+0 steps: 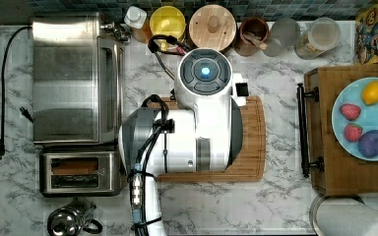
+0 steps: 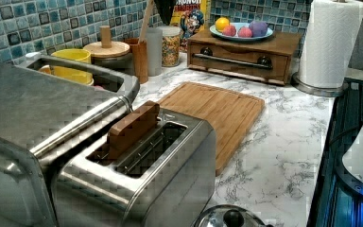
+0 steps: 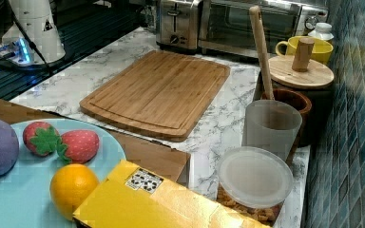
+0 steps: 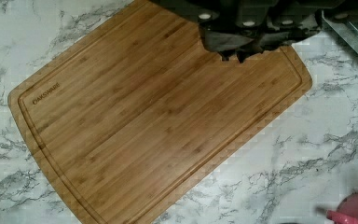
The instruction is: Turn on the toaster.
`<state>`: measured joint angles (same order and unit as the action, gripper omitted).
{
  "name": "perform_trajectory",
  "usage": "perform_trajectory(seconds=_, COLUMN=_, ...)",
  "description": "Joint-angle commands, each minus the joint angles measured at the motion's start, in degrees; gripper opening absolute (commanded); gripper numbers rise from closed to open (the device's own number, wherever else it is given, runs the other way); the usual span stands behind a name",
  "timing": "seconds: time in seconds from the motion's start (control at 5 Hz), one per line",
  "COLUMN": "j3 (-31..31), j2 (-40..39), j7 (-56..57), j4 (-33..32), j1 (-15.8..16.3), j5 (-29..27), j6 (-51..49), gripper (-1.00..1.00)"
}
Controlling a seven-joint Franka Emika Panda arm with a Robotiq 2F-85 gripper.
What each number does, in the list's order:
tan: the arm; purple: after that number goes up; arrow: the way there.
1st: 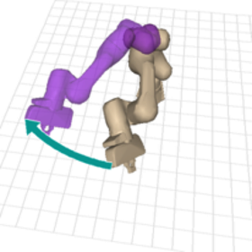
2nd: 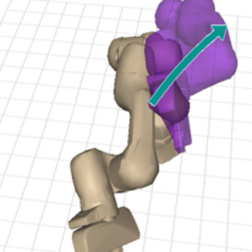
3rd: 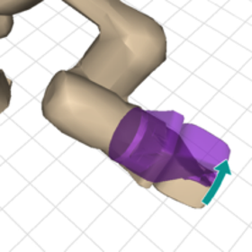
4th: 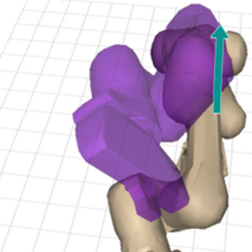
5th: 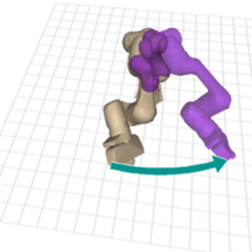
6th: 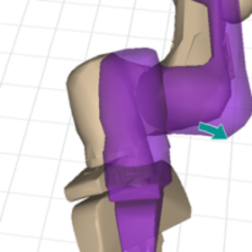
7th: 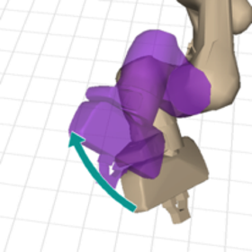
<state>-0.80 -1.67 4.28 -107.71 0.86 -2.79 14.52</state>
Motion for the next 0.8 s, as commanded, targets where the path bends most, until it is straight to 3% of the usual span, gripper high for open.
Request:
perform_trajectory(seconds=0.2, j3=-0.7, j2=1.9, j7=7.3, j4=-4.0, j1=0.6, j5=-1.0, j6=2.8, gripper=-1.0)
perform_trajectory(seconds=0.6, j3=-2.7, j2=7.0, j7=21.7, j4=-13.3, j1=2.0, j5=-5.8, j6=8.4, gripper=-1.0)
perform_trajectory(seconds=0.8, j3=-3.7, j2=8.1, j7=23.6, j4=-16.6, j1=2.9, j5=-6.5, j6=10.6, gripper=-1.0)
